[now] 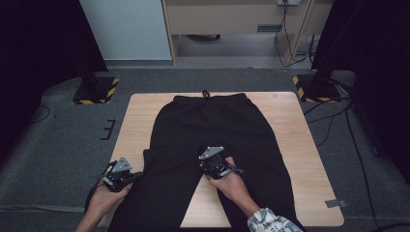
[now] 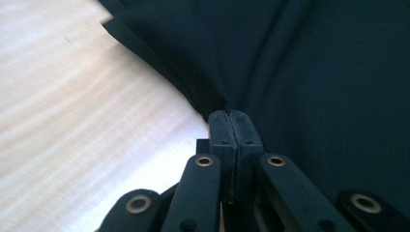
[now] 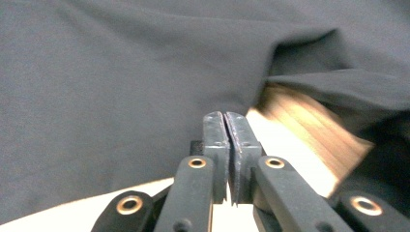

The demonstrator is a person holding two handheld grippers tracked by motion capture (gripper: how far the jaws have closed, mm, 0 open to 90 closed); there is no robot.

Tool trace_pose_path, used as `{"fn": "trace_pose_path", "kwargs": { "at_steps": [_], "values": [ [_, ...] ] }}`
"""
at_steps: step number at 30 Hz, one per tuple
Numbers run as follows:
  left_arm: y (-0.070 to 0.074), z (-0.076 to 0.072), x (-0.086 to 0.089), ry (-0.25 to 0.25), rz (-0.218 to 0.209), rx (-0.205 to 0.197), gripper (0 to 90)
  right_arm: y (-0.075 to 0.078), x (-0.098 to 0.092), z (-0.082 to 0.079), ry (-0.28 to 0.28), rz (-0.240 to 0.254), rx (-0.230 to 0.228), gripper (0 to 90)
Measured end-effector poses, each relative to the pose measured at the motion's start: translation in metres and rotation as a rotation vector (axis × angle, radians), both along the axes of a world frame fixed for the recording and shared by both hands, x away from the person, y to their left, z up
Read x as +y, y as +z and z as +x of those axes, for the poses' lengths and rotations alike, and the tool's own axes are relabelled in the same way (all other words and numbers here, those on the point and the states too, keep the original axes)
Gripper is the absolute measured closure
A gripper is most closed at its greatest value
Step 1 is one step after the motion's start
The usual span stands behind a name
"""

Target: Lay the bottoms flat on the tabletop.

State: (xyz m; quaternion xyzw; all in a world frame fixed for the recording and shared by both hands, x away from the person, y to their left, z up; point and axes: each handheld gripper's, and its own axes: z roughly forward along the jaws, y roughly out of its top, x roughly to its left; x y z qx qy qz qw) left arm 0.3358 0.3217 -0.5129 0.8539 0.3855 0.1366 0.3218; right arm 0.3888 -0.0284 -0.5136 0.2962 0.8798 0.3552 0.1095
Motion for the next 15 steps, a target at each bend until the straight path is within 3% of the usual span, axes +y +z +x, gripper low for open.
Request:
{"fn": "trace_pose_path", "kwargs": {
  "at_steps": [5, 8, 13, 15],
  "values": [
    [0.002, -0.012, 0.004, -0.012, -0.003, 0.004, 88.9, 0.008, 0.007, -0.007, 0.018, 0.057, -0.027, 64.4],
    [0.005, -0.019, 0.006, -0.026, 0.006, 0.007, 88.8, 0.005, 0.017, -0.007, 0.006, 0.038, -0.031, 53.9],
    [0.005, -0.027, 0.01, -0.044, 0.027, 0.034, 88.8, -0.005, 0.02, -0.003, -0.032, 0.018, -0.015, 51.4],
    [0.005, -0.028, 0.01, -0.055, 0.018, 0.043, 88.8, -0.008, 0.021, -0.002, -0.032, 0.013, -0.009, 55.0]
  ]
}}
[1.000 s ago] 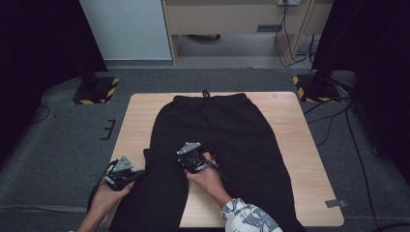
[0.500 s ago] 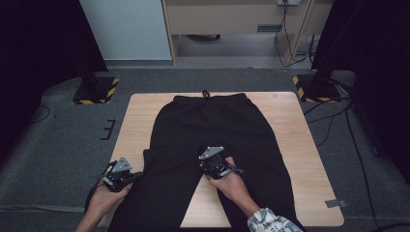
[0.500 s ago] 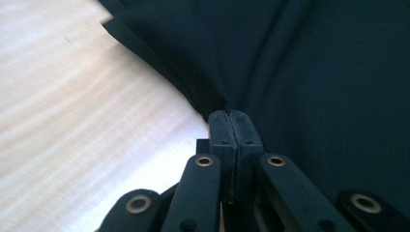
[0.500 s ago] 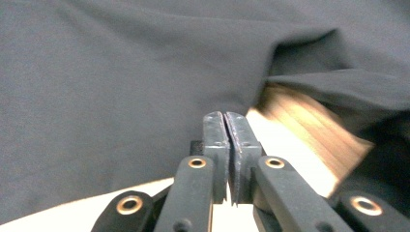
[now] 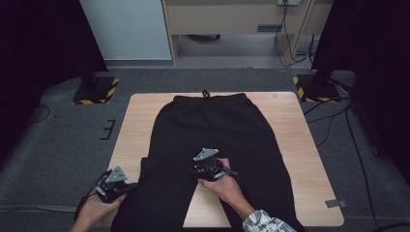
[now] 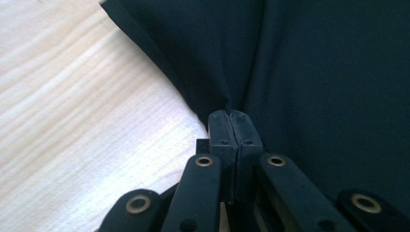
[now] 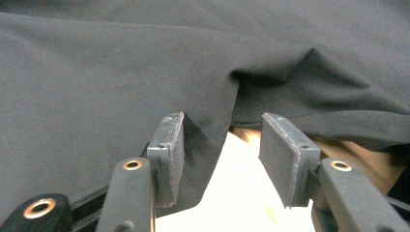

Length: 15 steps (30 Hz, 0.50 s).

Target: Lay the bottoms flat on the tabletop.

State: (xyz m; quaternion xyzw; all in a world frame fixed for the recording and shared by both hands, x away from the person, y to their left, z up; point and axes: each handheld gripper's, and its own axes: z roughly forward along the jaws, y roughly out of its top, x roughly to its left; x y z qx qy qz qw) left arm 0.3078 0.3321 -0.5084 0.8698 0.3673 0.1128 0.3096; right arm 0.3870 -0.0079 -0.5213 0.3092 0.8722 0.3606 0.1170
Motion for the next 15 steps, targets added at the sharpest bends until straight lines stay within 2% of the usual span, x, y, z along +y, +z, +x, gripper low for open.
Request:
{"fn": "trace_pose_path", "kwargs": {
  "at_steps": [2, 4, 7, 10, 11, 15],
  "values": [
    [0.002, -0.002, 0.0, -0.012, -0.014, -0.005, 88.7, -0.001, 0.001, 0.0, 0.015, 0.008, 0.01, 60.7],
    [0.005, -0.002, 0.0, -0.004, -0.033, -0.031, 86.4, -0.002, 0.003, 0.0, 0.034, 0.002, 0.015, 69.2],
    [0.012, 0.008, 0.001, 0.042, -0.08, -0.088, 74.3, -0.003, 0.003, -0.001, 0.052, -0.006, 0.023, 84.7],
    [0.021, 0.028, -0.002, 0.093, -0.109, -0.134, 65.1, 0.0, 0.0, -0.005, 0.057, -0.008, 0.031, 88.3],
    [0.024, 0.036, -0.004, 0.101, -0.113, -0.15, 65.2, 0.0, -0.002, -0.007, 0.059, -0.012, 0.035, 88.3],
    [0.028, 0.075, -0.019, 0.137, -0.086, -0.192, 57.8, 0.0, -0.014, -0.019, 0.059, -0.001, 0.074, 88.1]
  ]
}}
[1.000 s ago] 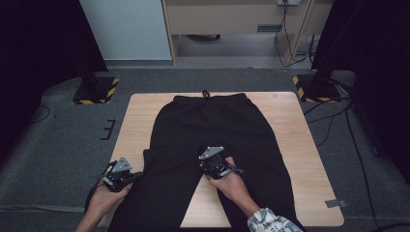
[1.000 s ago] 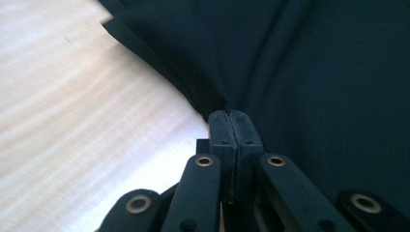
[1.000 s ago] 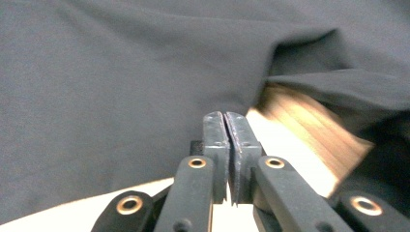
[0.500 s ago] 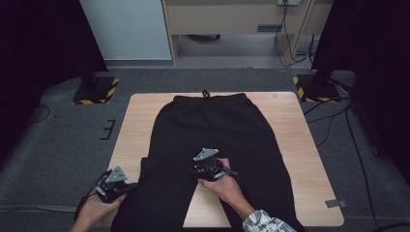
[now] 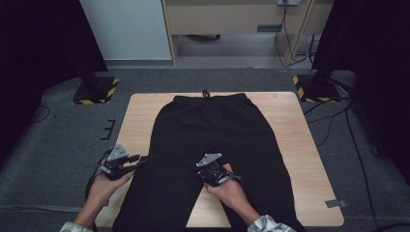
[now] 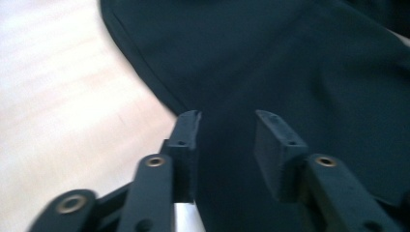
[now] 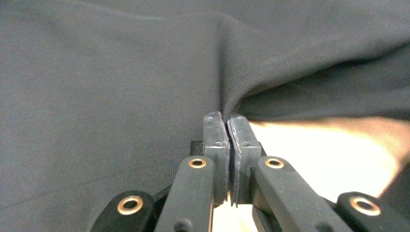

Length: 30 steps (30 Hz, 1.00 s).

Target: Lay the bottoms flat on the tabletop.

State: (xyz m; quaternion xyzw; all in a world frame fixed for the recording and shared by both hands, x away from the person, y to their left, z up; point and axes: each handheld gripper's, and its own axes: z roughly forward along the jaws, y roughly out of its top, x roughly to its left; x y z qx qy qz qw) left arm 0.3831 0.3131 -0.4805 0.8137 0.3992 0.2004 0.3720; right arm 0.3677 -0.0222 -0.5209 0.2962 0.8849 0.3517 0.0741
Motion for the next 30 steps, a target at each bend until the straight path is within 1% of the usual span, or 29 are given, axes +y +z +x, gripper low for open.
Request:
{"fn": "trace_pose_path", "kwargs": {
  "at_steps": [2, 3, 4, 5, 6, 7, 8, 9, 10, 11, 13, 15, 16, 17, 18, 19, 20, 21, 22, 23, 25, 26, 27, 30],
  "values": [
    [-0.003, 0.022, -0.006, 0.032, 0.013, -0.009, 53.8, 0.001, -0.004, -0.006, 0.003, -0.002, 0.01, 86.3],
    [-0.006, 0.033, -0.009, 0.053, 0.017, -0.004, 50.7, 0.001, -0.006, -0.008, 0.009, 0.004, 0.018, 83.8],
    [-0.009, 0.044, -0.01, 0.07, 0.008, 0.003, 49.9, 0.002, -0.008, -0.009, 0.012, 0.007, 0.024, 79.5],
    [-0.012, 0.053, -0.012, 0.09, 0.014, 0.002, 49.7, 0.003, -0.009, -0.01, 0.016, 0.017, 0.008, 73.9],
    [-0.015, 0.062, -0.014, 0.109, 0.012, 0.009, 48.4, 0.004, -0.011, -0.009, 0.015, 0.03, -0.002, 68.4],
    [-0.018, 0.07, -0.016, 0.12, 0.002, 0.023, 46.7, 0.006, -0.013, -0.009, 0.007, 0.048, -0.005, 64.6],
    [-0.021, 0.077, -0.018, 0.128, 0.014, 0.032, 46.0, 0.008, -0.014, -0.008, 0.002, 0.057, -0.009, 60.7],
    [-0.023, 0.082, -0.021, 0.131, 0.034, 0.036, 45.4, 0.01, -0.015, -0.007, 0.0, 0.058, -0.012, 58.5],
    [-0.026, 0.086, -0.023, 0.139, 0.042, 0.034, 44.9, 0.011, -0.016, -0.006, -0.003, 0.06, -0.015, 57.4],
    [-0.028, 0.09, -0.024, 0.147, 0.043, 0.056, 44.8, 0.012, -0.017, -0.005, -0.003, 0.063, -0.018, 56.1],
    [-0.032, 0.094, -0.027, 0.148, 0.054, 0.063, 44.1, 0.014, -0.018, -0.004, -0.006, 0.063, -0.021, 55.0],
    [-0.035, 0.096, -0.029, 0.154, 0.081, 0.079, 42.2, 0.015, -0.02, -0.003, -0.007, 0.067, -0.026, 54.7],
    [-0.037, 0.097, -0.029, 0.148, 0.074, 0.09, 42.2, 0.015, -0.02, -0.002, -0.006, 0.067, -0.025, 54.5],
    [-0.038, 0.097, -0.029, 0.138, 0.076, 0.102, 44.6, 0.015, -0.02, -0.002, -0.003, 0.067, -0.024, 54.3],
    [-0.039, 0.098, -0.03, 0.137, 0.093, 0.112, 46.0, 0.014, -0.02, -0.002, -0.002, 0.065, -0.025, 54.1],
    [-0.041, 0.098, -0.03, 0.127, 0.091, 0.122, 50.4, 0.014, -0.02, -0.003, -0.002, 0.063, -0.027, 53.8],
    [-0.041, 0.098, -0.029, 0.12, 0.071, 0.131, 56.2, 0.014, -0.02, -0.003, 0.0, 0.062, -0.026, 53.8],
    [-0.041, 0.098, -0.029, 0.121, 0.071, 0.132, 59.8, 0.014, -0.019, -0.002, -0.001, 0.064, -0.027, 53.7],
    [-0.04, 0.099, -0.028, 0.119, 0.082, 0.132, 65.5, 0.015, -0.019, -0.002, -0.001, 0.067, -0.028, 53.7],
    [-0.039, 0.1, -0.027, 0.115, 0.087, 0.141, 73.6, 0.015, -0.019, -0.002, -0.007, 0.07, -0.031, 53.8],
    [-0.038, 0.103, -0.024, 0.117, 0.081, 0.153, 84.5, 0.017, -0.018, -0.002, -0.007, 0.073, -0.036, 53.9],
    [-0.039, 0.106, -0.023, 0.121, 0.066, 0.162, 88.7, 0.018, -0.018, -0.002, -0.01, 0.074, -0.038, 54.0],
    [-0.038, 0.109, -0.021, 0.123, 0.065, 0.165, 89.5, 0.019, -0.017, -0.002, -0.009, 0.071, -0.041, 54.0],
    [-0.038, 0.119, -0.02, 0.131, 0.096, 0.156, 89.8, 0.023, -0.018, -0.002, -0.015, 0.073, -0.05, 54.2]
  ]
}}
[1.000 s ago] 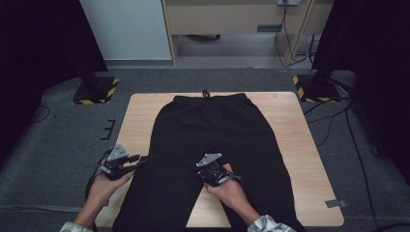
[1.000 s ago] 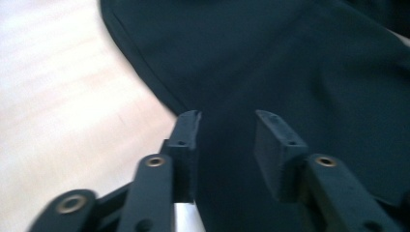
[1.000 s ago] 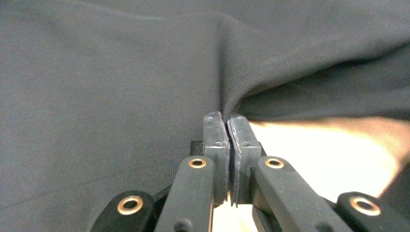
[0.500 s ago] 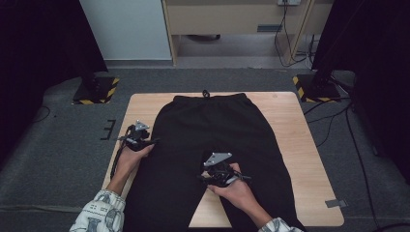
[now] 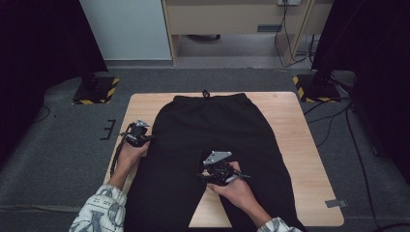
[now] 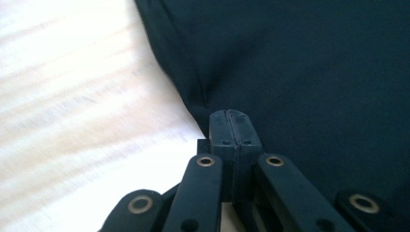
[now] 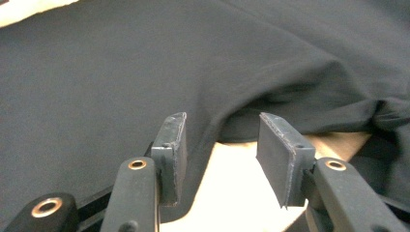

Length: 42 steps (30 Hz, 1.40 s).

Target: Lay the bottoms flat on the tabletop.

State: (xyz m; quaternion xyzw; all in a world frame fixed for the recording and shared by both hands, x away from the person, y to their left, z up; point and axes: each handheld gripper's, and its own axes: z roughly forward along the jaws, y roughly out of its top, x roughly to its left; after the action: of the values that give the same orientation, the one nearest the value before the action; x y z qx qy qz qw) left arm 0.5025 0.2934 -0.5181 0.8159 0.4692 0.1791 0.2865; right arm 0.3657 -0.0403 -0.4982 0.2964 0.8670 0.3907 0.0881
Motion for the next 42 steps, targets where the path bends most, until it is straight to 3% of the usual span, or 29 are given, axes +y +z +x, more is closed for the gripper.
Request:
{"fn": "trace_pose_path", "kwargs": {
  "at_steps": [2, 4, 8, 9, 11, 14, 18, 20, 26, 31, 33, 35, 36, 42],
  "values": [
    [0.0, 0.008, 0.002, 0.013, 0.006, -0.005, 89.7, 0.002, -0.001, 0.0, -0.008, 0.005, -0.004, 54.4],
    [-0.001, 0.014, 0.005, 0.046, -0.018, -0.04, 89.7, 0.004, -0.002, 0.0, -0.015, 0.009, -0.008, 54.4],
    [-0.006, 0.013, 0.009, 0.059, -0.058, -0.057, 89.0, 0.004, -0.003, -0.001, -0.016, -0.001, -0.011, 53.9],
    [-0.005, 0.009, 0.009, 0.053, -0.059, -0.071, 86.3, 0.003, -0.003, -0.001, -0.016, -0.013, -0.017, 53.2],
    [-0.002, 0.001, 0.009, 0.057, -0.048, -0.073, 68.1, 0.001, -0.003, -0.001, -0.014, -0.02, -0.012, 50.7],
    [0.006, -0.02, 0.007, 0.032, -0.018, -0.093, 60.8, -0.001, -0.002, -0.002, -0.013, -0.032, -0.027, 46.9],
    [0.02, -0.053, 0.011, 0.042, -0.065, -0.125, 56.6, -0.005, 0.0, -0.003, -0.015, -0.036, -0.033, 44.0],
    [0.025, -0.071, 0.013, 0.024, -0.059, -0.137, 55.0, -0.008, 0.0, -0.002, -0.011, -0.042, -0.031, 43.0],
    [0.015, -0.124, 0.022, -0.008, -0.062, -0.122, 46.7, -0.016, 0.011, 0.0, 0.016, -0.043, -0.005, 42.7],
    [0.003, -0.16, 0.035, 0.012, -0.043, -0.096, 42.1, -0.025, 0.026, 0.0, 0.064, -0.09, 0.008, 56.1],
    [-0.004, -0.168, 0.037, 0.01, -0.03, -0.063, 43.6, -0.025, 0.029, 0.0, 0.067, -0.095, 0.005, 64.0],
    [-0.006, -0.173, 0.04, 0.004, -0.061, -0.054, 49.2, -0.024, 0.031, 0.001, 0.073, -0.102, 0.015, 72.9],
    [-0.005, -0.175, 0.04, 0.002, -0.053, -0.049, 52.0, -0.023, 0.032, 0.001, 0.08, -0.101, 0.016, 76.4],
    [-0.001, -0.19, 0.034, -0.075, -0.037, -0.009, 84.9, -0.022, 0.033, -0.002, 0.111, -0.102, 0.036, 84.4]
  ]
}}
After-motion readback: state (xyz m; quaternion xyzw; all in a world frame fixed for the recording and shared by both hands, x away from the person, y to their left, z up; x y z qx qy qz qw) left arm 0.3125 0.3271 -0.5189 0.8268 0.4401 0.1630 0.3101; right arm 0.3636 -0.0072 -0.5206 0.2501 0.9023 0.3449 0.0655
